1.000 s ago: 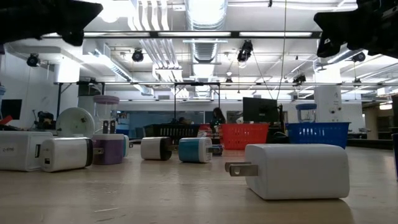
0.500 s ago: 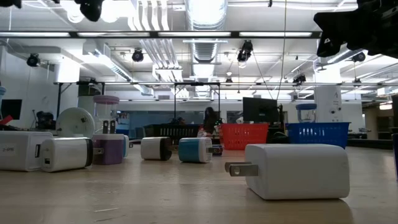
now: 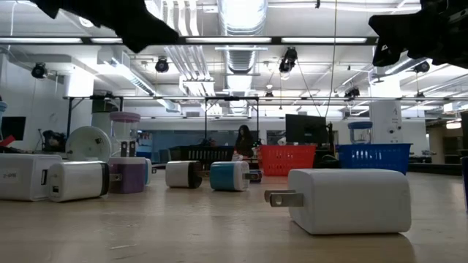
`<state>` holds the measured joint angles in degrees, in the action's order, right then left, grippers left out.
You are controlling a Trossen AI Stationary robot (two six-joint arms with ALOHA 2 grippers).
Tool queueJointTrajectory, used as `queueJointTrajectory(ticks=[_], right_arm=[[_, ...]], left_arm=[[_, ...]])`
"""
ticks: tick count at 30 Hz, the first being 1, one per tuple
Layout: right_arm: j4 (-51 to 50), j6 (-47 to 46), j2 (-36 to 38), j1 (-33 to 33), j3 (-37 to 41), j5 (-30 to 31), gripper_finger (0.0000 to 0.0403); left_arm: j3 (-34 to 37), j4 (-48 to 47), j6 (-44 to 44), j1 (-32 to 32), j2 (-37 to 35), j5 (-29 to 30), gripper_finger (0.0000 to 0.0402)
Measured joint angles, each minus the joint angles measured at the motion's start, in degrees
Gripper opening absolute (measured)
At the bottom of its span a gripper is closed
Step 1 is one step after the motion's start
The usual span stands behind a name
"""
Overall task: Pick & Place Office items
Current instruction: Put the blue digital clock into the red bin
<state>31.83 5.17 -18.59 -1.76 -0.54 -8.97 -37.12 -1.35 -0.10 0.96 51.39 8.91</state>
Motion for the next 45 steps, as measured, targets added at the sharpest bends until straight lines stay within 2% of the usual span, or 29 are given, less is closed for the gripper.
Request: queueJointTrajectory(ticks=[9,14,19,28,31,38,45], right_arm=[[0.0,-0.5,0.0,0.0,0.0,0.2,0.0008],[0.0,-1.0,0.0,0.0,0.0,0.1,0.0008],[0.0,-1.1,0.0,0.0,0.0,0.1,0.0008],[0.0,-0.8,0.0,0.0,0.0,0.1,0.0008],[0.0,-0.8,0.0,0.0,0.0,0.1,0.0008],[-0.3,-1.6,0.0,0.0,0.0,0.1,0.0008],[-0.4,-1.6,0.0,0.0,0.0,0.1,0.0008]], left_arm=[[-4.1,-1.4,-3.1,0.9,6.5,-0.4,0.0172],[-7.6,-1.3,-3.4,1.6,11.7,-1.8,0.0199],[-14.7,-6.4,-5.6,1.8,20.5,-2.4,0.0202],[-32.2,-22.8,0.1,1.7,38.5,-2.5,0.0202],[-36.2,-24.9,0.7,1.7,43.8,-3.9,0.0202],[-42.0,-27.8,2.9,1.6,53.9,-5.3,0.0202],[-45.3,-30.7,3.8,0.7,59.9,-5.9,0.0202]])
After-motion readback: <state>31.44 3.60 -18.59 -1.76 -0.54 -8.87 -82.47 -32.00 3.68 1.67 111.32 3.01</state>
